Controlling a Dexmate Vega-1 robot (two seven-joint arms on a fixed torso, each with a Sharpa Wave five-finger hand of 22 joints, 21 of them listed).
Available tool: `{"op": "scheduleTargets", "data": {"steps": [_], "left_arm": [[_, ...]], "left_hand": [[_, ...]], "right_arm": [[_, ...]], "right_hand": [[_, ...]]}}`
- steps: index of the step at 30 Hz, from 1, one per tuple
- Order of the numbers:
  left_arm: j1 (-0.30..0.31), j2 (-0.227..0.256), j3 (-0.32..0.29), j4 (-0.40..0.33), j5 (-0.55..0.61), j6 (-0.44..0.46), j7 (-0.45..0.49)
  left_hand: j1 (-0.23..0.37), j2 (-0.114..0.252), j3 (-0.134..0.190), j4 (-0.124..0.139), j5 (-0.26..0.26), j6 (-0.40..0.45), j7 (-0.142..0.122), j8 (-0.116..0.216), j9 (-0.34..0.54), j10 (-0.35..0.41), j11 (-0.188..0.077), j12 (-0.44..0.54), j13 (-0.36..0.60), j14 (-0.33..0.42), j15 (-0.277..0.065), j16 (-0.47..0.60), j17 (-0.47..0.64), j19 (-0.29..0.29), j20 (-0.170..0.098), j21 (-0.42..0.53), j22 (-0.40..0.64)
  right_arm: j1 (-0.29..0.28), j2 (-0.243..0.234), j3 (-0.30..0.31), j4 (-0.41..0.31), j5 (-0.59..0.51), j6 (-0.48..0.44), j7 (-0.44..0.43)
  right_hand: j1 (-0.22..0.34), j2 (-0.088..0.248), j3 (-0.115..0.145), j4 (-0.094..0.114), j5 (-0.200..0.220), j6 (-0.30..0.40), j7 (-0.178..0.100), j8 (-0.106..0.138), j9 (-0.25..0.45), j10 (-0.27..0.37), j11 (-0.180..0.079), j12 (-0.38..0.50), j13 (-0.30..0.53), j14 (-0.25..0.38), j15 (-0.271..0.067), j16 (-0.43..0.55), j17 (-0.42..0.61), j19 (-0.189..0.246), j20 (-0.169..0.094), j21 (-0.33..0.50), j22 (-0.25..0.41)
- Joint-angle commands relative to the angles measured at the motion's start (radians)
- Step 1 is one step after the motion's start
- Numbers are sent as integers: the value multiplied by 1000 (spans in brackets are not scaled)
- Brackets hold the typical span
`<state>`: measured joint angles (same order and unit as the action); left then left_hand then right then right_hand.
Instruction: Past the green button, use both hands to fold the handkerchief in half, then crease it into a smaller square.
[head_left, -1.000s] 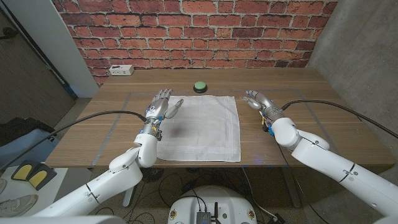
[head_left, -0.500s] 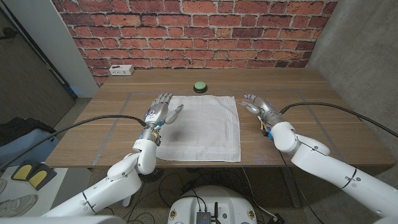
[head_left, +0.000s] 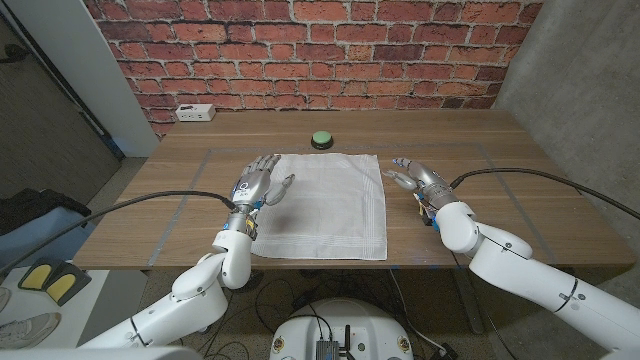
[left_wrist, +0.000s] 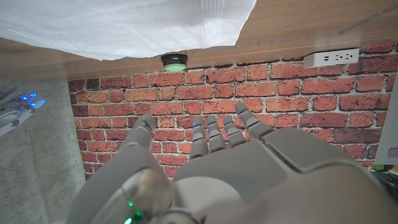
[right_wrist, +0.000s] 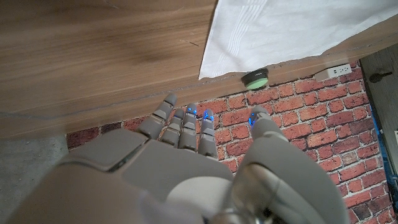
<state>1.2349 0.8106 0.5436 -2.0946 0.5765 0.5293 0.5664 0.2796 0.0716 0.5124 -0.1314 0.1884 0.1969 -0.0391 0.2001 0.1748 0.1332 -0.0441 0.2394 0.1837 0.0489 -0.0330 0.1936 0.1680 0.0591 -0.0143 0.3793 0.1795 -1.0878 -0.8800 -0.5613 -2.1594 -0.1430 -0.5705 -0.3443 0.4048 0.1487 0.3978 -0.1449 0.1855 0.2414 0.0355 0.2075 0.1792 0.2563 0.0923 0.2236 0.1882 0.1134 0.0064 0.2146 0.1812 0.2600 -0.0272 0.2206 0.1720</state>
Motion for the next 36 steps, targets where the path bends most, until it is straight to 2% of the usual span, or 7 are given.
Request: {"op": "scheduleTargets", "data": {"steps": [1, 13, 20, 24, 32, 36], "left_arm": [[32, -8, 8, -20, 45, 41, 20], [83, -3, 9, -76, 111, 130, 28], [109, -4, 15, -100, 145, 183, 24], [120, -1, 22, -114, 171, 214, 19], [132, 22, 55, -169, 255, 341, -72], [129, 32, 75, -183, 296, 386, -109]], "left_hand": [[20, 0, 2, -11, -1, 24, -3, 2, 2, 29, -3, 8, 2, 27, -6, 9, 1, 22, 2, 8, 4], [45, -6, 1, -25, -2, 72, -9, 9, 2, 76, -11, 15, 3, 76, -8, 12, 2, 45, 2, 9, 5], [78, -18, -2, -35, -2, 136, -10, 16, 3, 139, -20, 23, 4, 141, -14, 15, 2, 76, 14, 12, 7], [100, -27, -4, -39, -1, 169, -5, 18, 4, 172, -13, 27, 5, 183, -20, 20, 3, 95, 15, 14, 7], [115, -43, -8, -39, -3, 181, -14, 12, 5, 198, -19, 28, 6, 246, -25, 29, 6, 104, 15, 13, 9], [120, -49, -10, -40, -3, 184, -19, 10, 5, 201, -20, 27, 6, 261, -28, 31, 6, 105, 15, 13, 9]], "right_arm": [[-13, -16, -19, -41, -48, -60, 9], [-50, -47, -14, -92, -87, -91, 1], [-63, -56, -28, -123, -124, -135, 2], [-70, -61, -36, -144, -147, -162, 2], [-90, -64, -59, -192, -200, -226, -5], [-98, -60, -73, -208, -226, -251, -10]], "right_hand": [[21, -1, 8, -13, 6, 13, -4, -1, 2, 13, -4, 3, 4, 16, 0, 1, -1, 18, 1, 8, 3], [90, -24, 27, -39, 7, 39, -13, 1, 3, 28, -21, -4, 3, 47, -6, -3, -3, 53, 11, 9, 1], [140, -44, 36, -43, 1, 73, -20, 7, 3, 48, -28, -4, 2, 75, -13, -3, -4, 77, 17, 9, 1], [177, -60, 39, -42, -4, 97, -20, 9, 4, 68, -29, -3, 2, 104, -16, 0, -3, 98, 19, 10, 2], [213, -75, 41, -42, -6, 130, -30, 15, 5, 86, -29, -3, 3, 128, -23, 2, -2, 117, 23, 11, 3], [249, -91, 41, -41, -4, 165, -38, 21, 5, 108, -38, -1, 3, 157, -34, 5, -1, 130, 22, 9, 3]]}}
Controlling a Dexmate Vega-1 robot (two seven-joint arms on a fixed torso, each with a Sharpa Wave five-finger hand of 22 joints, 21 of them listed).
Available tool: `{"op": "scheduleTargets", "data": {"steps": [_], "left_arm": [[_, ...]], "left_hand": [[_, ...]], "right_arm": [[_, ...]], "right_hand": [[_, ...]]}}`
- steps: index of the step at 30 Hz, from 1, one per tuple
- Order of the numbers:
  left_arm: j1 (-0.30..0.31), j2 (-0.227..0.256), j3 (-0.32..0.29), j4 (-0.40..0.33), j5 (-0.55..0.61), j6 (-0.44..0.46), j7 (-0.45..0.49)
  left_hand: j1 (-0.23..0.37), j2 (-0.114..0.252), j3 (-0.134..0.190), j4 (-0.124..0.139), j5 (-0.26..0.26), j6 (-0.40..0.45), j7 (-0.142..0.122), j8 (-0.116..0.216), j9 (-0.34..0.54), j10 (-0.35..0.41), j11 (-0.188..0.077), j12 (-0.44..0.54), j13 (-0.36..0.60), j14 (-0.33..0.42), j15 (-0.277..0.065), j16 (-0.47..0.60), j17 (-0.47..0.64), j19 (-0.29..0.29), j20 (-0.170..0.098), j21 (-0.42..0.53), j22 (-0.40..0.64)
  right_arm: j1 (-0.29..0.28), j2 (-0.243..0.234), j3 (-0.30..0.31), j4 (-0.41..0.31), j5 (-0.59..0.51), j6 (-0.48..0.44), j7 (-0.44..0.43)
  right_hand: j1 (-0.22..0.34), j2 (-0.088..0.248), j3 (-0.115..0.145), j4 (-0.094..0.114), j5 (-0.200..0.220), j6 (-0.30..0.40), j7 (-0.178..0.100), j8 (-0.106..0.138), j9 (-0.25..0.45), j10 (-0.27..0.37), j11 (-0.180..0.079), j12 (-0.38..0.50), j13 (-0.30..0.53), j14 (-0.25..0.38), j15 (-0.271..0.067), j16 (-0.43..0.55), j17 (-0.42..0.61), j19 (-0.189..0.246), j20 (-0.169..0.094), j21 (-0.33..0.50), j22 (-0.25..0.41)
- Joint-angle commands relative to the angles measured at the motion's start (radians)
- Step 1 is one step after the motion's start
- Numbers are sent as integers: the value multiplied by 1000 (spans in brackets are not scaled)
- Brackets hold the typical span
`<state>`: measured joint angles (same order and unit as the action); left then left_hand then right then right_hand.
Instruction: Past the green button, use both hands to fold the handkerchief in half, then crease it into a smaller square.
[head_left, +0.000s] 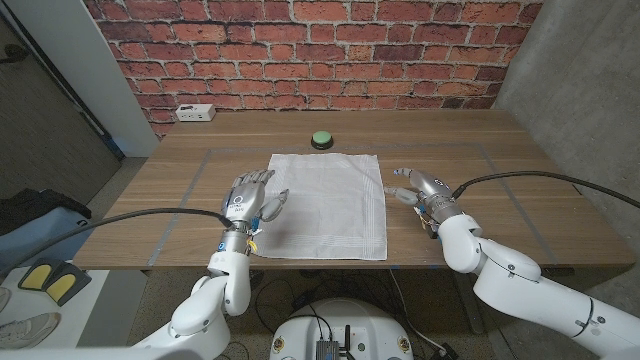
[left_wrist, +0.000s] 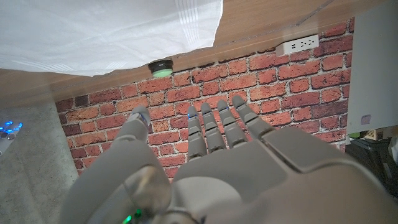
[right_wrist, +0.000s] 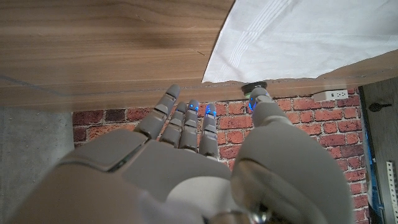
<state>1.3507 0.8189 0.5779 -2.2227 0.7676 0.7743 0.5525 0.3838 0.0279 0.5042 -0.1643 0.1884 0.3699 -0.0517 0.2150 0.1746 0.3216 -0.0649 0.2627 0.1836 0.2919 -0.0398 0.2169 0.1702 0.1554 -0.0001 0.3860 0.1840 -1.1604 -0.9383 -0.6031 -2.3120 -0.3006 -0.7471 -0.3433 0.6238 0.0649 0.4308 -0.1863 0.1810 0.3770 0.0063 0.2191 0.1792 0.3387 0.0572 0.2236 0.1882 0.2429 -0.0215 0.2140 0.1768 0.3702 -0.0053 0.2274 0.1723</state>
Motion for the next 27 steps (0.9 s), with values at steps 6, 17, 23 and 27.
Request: {"op": "scheduleTargets", "data": {"steps": [6, 17, 23, 27], "left_arm": [[3, 25, 87, -68, 196, 219, -153], [1, 27, 126, -66, 341, 287, -225], [11, 16, 128, -56, 406, 297, -248], [18, 8, 127, -51, 451, 303, -276]], "left_hand": [[44, -24, -6, -10, -2, 38, -14, -4, 5, 49, -7, 7, 8, 68, -35, 14, 5, 21, 0, 7, 6], [116, -51, -7, -18, 7, 93, -29, 2, 6, 120, -17, 17, 11, 113, -51, 13, 8, 42, 10, 10, 9], [174, -84, -19, -16, 11, 135, -33, 3, 6, 168, -31, 22, 14, 161, -71, 20, 12, 82, 15, 22, 11], [201, -97, -29, -13, 14, 168, -37, 8, 6, 199, -30, 27, 17, 190, -84, 28, 16, 95, 13, 27, 14]], "right_arm": [[-39, 1, -51, -89, -111, -120, -18], [-37, 10, -99, -124, -184, -187, -6], [-20, 19, -140, -140, -230, -245, 25], [-5, 17, -166, -155, -254, -284, 56]], "right_hand": [[74, -18, 3, 8, 4, 75, -12, 14, 7, 58, -4, 2, 5, 93, -23, 25, 10, 49, 2, 6, 5], [121, -23, -26, 24, 9, 158, -27, 19, 10, 154, -21, 24, 14, 219, -74, 89, 50, 101, 9, 16, 11], [159, -31, -39, 16, 17, 205, -40, 26, 12, 193, -38, 37, 22, 254, -102, 122, 78, 128, 11, 25, 15], [192, -36, -47, 12, 22, 225, -50, 27, 13, 212, -52, 45, 30, 274, -113, 145, 99, 141, 6, 30, 18]]}}
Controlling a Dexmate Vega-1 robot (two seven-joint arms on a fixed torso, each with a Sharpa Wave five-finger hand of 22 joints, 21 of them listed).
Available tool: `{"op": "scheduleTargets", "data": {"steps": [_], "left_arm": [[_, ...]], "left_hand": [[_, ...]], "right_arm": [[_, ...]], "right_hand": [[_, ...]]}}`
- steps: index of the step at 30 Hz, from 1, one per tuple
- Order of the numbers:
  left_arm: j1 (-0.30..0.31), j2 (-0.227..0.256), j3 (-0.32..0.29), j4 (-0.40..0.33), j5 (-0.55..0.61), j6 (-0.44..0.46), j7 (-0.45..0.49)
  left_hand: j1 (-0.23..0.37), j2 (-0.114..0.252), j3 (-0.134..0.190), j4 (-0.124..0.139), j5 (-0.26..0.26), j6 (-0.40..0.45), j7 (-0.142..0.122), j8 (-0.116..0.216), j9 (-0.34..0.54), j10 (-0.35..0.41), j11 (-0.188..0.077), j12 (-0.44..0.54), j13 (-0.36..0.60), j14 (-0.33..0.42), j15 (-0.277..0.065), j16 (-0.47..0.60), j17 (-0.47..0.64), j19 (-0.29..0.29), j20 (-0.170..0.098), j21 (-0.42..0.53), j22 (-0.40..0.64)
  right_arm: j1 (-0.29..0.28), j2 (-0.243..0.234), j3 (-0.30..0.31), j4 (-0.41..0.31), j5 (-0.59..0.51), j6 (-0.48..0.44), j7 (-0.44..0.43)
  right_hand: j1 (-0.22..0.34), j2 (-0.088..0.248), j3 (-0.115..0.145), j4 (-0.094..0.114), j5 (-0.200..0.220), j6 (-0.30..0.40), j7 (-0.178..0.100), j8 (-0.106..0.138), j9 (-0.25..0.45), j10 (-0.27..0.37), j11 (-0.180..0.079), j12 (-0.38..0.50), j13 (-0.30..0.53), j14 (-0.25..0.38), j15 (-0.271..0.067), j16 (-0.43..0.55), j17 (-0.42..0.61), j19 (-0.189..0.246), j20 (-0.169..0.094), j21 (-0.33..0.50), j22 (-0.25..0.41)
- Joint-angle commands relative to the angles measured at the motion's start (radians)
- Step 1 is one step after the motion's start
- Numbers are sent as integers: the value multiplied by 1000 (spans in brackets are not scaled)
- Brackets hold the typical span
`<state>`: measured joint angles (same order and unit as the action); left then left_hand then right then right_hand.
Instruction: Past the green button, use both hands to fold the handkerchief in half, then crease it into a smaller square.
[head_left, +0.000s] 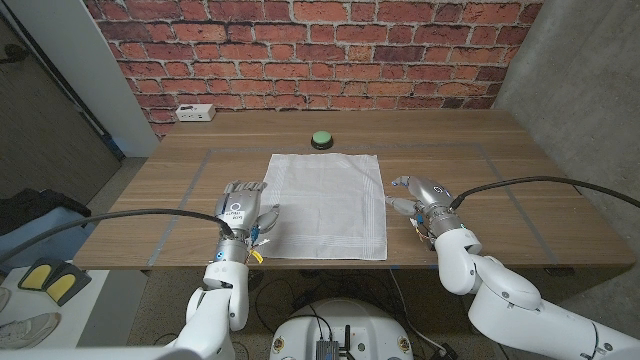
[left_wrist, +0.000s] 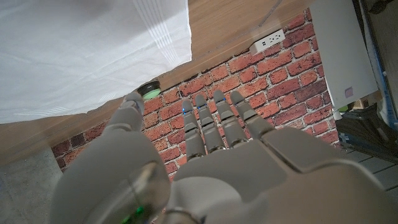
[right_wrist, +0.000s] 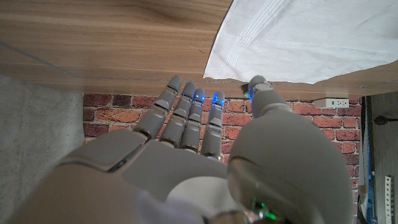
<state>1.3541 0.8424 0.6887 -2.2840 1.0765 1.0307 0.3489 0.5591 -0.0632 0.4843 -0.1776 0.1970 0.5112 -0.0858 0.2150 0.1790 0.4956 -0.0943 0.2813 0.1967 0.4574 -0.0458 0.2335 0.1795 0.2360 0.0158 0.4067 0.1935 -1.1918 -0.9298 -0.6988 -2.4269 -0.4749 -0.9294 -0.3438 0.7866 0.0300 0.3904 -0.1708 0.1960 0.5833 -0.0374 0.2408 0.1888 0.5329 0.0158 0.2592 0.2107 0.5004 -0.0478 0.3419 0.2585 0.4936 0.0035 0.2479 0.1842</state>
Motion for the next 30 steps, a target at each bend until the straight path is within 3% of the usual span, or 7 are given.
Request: {"op": "scheduleTargets", "data": {"steps": [1, 7, 15, 16, 21, 24, 30], "left_arm": [[15, -17, 17, 11, 155, 48, -88], [13, -30, 21, 11, 253, 61, -223], [42, -78, -4, 34, 401, 48, -338], [48, -85, -9, 37, 418, 42, -346], [76, -124, -42, 44, 519, 8, -427], [97, -155, -70, 42, 587, -18, -494], [135, -232, -141, 28, 705, -99, -664]], "left_hand": [[30, -9, -12, 1, 6, 32, -3, 8, 2, 35, -3, 11, 5, 31, -79, 13, 7, 17, -3, 8, 5], [47, -15, -16, 0, 9, 41, -3, 8, 2, 41, -9, 11, 7, 33, -85, 13, 9, 18, -5, 8, 6], [100, -39, -33, 1, 18, 81, -15, 12, 4, 74, -29, 18, 16, 46, -106, 17, 17, 38, -9, 16, 8], [106, -39, -34, 1, 18, 86, -17, 13, 4, 76, -30, 18, 17, 52, -110, 20, 18, 42, -9, 18, 8], [133, -53, -50, 3, 24, 110, -23, 15, 5, 97, -36, 25, 24, 67, -125, 29, 25, 54, -7, 24, 11], [144, -70, -67, 7, 28, 106, -29, 8, 6, 72, -36, 13, 29, 40, -122, 20, 28, 46, -3, 22, 12], [149, -88, -102, 20, 37, 89, -38, -7, 8, 18, -31, -9, 37, -23, -103, -2, 34, 12, 10, 10, 15]], "right_arm": [[34, 9, -78, -46, -83, -117, 70], [73, -10, -123, -86, -101, -199, 142], [97, -22, -180, -112, -141, -261, 152], [99, -24, -184, -115, -142, -264, 153], [109, -29, -209, -126, -143, -294, 167], [128, -33, -233, -132, -144, -319, 186], [183, -41, -289, -140, -133, -372, 227]], "right_hand": [[33, -4, -9, -4, 8, 22, -9, 6, 4, 23, -13, 11, 8, 20, -90, 21, 21, 18, -4, 9, 6], [14, -56, -62, 15, 16, 14, -17, -7, 6, 3, -27, 8, 21, -4, -98, 34, 55, 3, -13, 5, 10], [72, -50, -83, 11, 41, 39, -41, -4, 12, 33, -59, 44, 51, 12, -124, 82, 124, 8, -33, 13, 18], [79, -51, -86, 10, 44, 39, -40, -5, 13, 43, -54, 51, 55, 12, -125, 88, 133, 8, -34, 14, 20], [116, -48, -104, 11, 52, 49, -56, -2, 21, 61, -81, 84, 79, 12, -137, 120, 186, 5, -45, 23, 30], [132, -49, -115, 12, 56, 48, -60, 1, 28, 47, -86, 93, 94, 0, -140, 133, 215, -7, -46, 23, 34], [159, -52, -153, 22, 66, 40, -70, 9, 47, -28, -97, 100, 132, -85, -138, 146, 291, -46, -50, 21, 43]]}}
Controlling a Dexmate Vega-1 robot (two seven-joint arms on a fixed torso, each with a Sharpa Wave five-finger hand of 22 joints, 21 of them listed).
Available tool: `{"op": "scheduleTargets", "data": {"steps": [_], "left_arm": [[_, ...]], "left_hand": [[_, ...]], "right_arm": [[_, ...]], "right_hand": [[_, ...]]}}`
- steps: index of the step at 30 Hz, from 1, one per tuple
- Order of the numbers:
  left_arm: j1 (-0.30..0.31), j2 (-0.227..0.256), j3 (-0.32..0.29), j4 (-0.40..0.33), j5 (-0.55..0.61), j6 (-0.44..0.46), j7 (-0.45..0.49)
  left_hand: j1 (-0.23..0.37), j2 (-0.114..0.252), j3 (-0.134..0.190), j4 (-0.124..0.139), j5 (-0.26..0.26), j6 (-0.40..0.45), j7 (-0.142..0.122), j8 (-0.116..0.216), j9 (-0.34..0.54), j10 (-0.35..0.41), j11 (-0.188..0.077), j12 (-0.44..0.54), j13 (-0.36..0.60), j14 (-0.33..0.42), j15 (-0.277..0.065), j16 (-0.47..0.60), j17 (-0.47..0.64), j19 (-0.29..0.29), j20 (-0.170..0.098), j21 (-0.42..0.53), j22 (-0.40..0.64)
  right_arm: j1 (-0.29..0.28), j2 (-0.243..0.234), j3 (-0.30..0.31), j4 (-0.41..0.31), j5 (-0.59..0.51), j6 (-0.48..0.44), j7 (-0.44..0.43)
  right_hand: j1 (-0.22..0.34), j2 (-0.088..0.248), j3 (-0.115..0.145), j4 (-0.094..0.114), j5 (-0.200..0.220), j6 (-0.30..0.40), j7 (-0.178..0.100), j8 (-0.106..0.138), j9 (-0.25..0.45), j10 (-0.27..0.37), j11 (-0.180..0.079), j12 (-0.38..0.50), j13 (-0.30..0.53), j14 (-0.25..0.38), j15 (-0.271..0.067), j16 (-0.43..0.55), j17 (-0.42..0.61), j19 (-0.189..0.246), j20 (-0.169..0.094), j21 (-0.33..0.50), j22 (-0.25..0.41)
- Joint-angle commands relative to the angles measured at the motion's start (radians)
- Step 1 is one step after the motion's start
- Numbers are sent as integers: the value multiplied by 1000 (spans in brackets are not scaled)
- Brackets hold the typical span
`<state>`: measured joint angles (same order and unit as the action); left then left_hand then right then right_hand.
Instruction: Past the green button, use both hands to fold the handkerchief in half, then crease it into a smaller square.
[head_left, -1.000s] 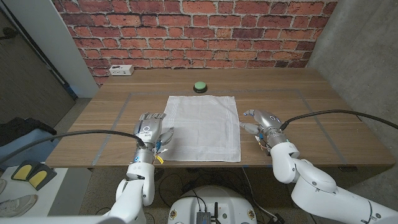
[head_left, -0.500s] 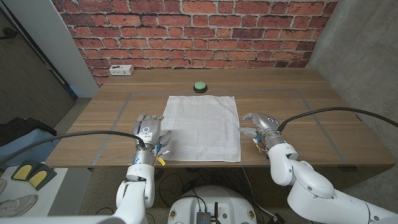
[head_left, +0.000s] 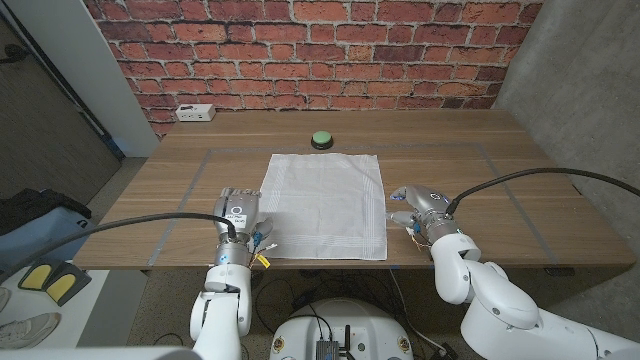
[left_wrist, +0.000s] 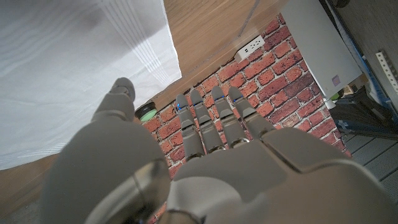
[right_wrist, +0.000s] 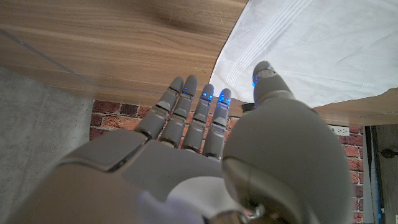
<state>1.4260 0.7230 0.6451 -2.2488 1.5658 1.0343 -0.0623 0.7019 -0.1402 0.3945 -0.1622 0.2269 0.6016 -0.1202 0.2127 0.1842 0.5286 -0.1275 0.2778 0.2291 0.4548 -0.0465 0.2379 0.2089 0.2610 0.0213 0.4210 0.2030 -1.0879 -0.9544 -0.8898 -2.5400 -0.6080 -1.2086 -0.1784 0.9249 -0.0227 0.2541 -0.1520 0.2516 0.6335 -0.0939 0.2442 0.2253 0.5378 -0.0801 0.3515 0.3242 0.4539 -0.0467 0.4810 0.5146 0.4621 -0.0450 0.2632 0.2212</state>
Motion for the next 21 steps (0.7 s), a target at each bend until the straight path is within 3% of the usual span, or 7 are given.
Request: {"op": "scheduleTargets", "data": {"steps": [1, 6, 8, 10, 12, 17, 21], "left_arm": [[69, -131, -108, -7, 247, -115, -288], [99, -195, -165, -14, 313, -184, -360], [109, -212, -183, -18, 323, -208, -369], [116, -230, -197, -20, 340, -231, -383], [117, -253, -212, -23, 362, -253, -415], [116, -293, -241, -21, 410, -314, -479], [116, -307, -258, -28, 414, -354, -508]], "left_hand": [[6, -13, -16, 5, 8, 1, -4, -4, 3, -18, 4, -7, 6, -28, -100, -9, 5, -17, 7, -5, 5], [6, -13, -31, 11, 14, -13, -5, -12, 3, -38, 9, -15, 10, -52, -91, -16, 7, -30, 16, -10, 6], [8, -13, -34, 11, 16, -12, -8, -12, 4, -38, 8, -15, 11, -56, -90, -17, 7, -30, 15, -10, 7], [11, -13, -38, 11, 18, -12, -17, -12, 4, -43, 9, -17, 12, -63, -89, -19, 7, -31, 13, -10, 7], [15, -11, -43, 13, 22, -20, -20, -16, 4, -60, 11, -23, 14, -83, -80, -26, 7, -37, 19, -12, 7], [29, -9, -53, 13, 32, -28, -37, -19, 6, -94, 14, -35, 19, -127, -59, -40, 6, -57, 29, -20, 8], [34, -12, -61, 14, 37, -29, -42, -19, 6, -107, 12, -38, 22, -152, -46, -46, 5, -68, 33, -25, 8]], "right_arm": [[93, -18, -111, -29, 1, -106, 70], [151, -24, -166, -35, 21, -152, 90], [171, -27, -183, -38, 38, -165, 94], [182, -29, -192, -41, 55, -172, 86], [201, -30, -211, -45, 67, -187, 84], [192, -17, -205, -40, 3, -187, 180], [166, 10, -189, -25, -109, -187, 301]], "right_hand": [[24, 2, -21, 5, 12, -18, -16, 5, 12, -40, -3, 10, 24, -50, -137, 8, 44, -22, -2, 5, 7], [52, 17, -34, 6, 20, -52, -30, -1, 22, -92, -28, 11, 46, -96, -127, 16, 86, -41, 4, 5, 9], [70, 28, -40, 7, 23, -73, -53, -5, 28, -132, -51, 7, 59, -130, -116, 16, 107, -66, 8, 1, 10], [78, 33, -51, 10, 23, -88, -101, -5, 34, -168, -74, 3, 71, -154, -106, 20, 128, -94, 19, -4, 11], [81, 37, -60, 14, 23, -89, -118, -2, 39, -196, -89, 1, 80, -175, -92, 23, 143, -114, 28, -7, 13], [92, 48, -73, 16, 21, -94, -128, -1, 47, -265, -88, -11, 97, -223, -69, 18, 165, -156, 46, -14, 16], [104, 59, -82, 17, 19, -101, -128, -2, 53, -322, -70, -20, 110, -261, -54, 14, 180, -188, 54, -17, 19]]}}
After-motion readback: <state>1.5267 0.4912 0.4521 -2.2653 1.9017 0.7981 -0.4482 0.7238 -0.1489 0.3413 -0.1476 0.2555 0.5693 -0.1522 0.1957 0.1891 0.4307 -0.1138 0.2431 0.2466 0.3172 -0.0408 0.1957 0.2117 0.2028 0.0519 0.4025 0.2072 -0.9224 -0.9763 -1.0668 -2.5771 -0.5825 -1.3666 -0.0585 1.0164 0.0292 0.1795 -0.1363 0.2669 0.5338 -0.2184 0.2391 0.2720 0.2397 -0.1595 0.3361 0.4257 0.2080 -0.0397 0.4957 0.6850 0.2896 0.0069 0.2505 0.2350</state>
